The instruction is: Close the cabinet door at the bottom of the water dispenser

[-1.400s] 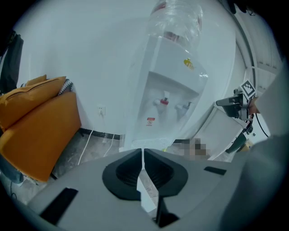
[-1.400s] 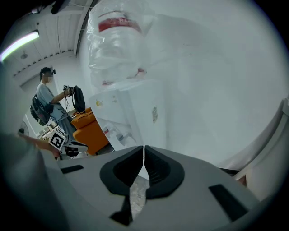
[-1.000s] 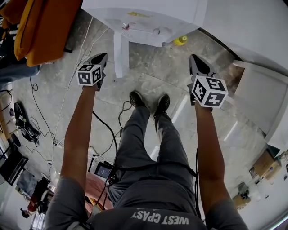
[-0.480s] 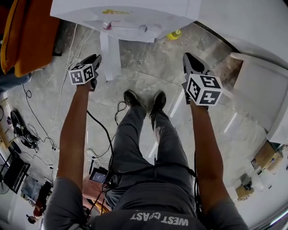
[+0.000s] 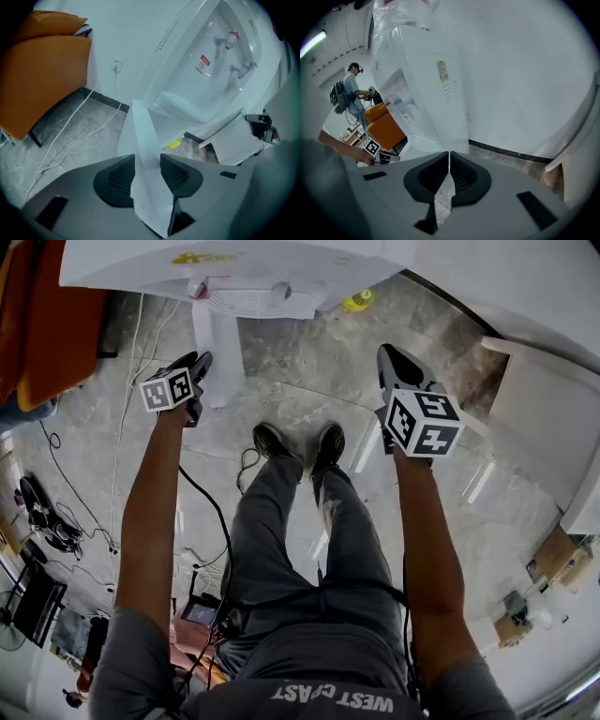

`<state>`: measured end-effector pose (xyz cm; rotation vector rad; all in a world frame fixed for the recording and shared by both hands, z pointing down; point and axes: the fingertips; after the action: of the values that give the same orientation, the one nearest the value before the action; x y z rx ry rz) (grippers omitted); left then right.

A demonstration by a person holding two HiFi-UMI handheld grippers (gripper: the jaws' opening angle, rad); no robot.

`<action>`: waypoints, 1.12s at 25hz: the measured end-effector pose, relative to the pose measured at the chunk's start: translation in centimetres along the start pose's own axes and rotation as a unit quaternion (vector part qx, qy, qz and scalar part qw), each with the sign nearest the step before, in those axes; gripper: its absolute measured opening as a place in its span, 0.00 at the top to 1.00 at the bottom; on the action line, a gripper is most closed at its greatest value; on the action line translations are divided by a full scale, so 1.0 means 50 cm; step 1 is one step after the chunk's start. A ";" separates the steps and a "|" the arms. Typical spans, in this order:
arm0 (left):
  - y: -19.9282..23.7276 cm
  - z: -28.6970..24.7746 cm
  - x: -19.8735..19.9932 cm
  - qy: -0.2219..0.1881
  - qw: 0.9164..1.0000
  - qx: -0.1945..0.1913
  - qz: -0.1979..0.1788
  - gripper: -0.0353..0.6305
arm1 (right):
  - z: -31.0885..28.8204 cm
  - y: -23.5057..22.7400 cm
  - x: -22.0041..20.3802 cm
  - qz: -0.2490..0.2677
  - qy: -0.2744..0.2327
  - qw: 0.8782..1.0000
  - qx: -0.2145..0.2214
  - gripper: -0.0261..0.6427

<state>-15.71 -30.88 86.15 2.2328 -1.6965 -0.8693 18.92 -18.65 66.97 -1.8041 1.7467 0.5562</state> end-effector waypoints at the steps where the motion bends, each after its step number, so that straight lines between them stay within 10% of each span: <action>1: -0.002 -0.002 -0.002 -0.002 1.000 -0.003 0.005 0.69 | -0.001 -0.001 -0.003 -0.002 0.000 1.000 0.000 0.92; 28: -0.184 -0.105 0.007 -0.007 0.998 -0.070 -0.004 0.73 | 0.032 -0.093 -0.043 -0.036 0.004 0.999 -0.021 0.92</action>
<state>-5.22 -29.24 85.71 2.1486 -1.5817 -0.9756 23.55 -16.03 67.65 -1.8916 1.6795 0.5602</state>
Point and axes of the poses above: the fingertips, and each gripper's own axes: z backward along the fingers, y to its left, x out of its top, and after that the axes turned 10 degrees about z, right-handed
